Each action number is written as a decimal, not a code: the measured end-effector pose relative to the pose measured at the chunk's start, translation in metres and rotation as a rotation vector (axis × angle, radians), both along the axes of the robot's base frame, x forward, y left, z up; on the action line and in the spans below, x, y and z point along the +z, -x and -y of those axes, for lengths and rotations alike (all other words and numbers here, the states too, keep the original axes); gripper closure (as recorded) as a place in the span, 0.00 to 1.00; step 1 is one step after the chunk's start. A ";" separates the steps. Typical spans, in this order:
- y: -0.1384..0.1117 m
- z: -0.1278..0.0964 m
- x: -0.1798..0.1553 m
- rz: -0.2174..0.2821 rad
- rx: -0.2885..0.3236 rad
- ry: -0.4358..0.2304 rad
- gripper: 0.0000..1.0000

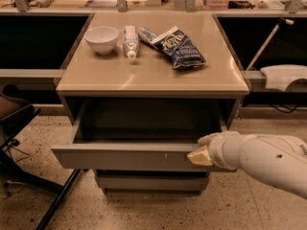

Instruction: Open top drawer

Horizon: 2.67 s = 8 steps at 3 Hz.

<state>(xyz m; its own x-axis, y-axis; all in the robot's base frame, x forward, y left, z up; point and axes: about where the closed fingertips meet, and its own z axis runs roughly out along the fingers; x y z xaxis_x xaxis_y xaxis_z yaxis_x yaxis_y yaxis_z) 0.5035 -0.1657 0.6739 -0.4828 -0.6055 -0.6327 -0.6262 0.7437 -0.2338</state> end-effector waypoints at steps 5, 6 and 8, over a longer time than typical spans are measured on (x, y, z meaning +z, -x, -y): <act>0.028 0.002 0.001 -0.014 -0.027 -0.007 1.00; 0.043 0.003 -0.001 -0.023 -0.043 -0.011 1.00; 0.056 0.004 0.001 -0.032 -0.056 -0.014 1.00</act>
Offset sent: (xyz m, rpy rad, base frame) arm -0.3498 -0.0693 -0.0360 0.0973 0.1302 -0.3060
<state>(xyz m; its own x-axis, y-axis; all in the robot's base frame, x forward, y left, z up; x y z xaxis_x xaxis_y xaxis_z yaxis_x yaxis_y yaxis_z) 0.4474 -0.1696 0.6751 -0.5356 -0.5681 -0.6248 -0.5904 0.7809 -0.2039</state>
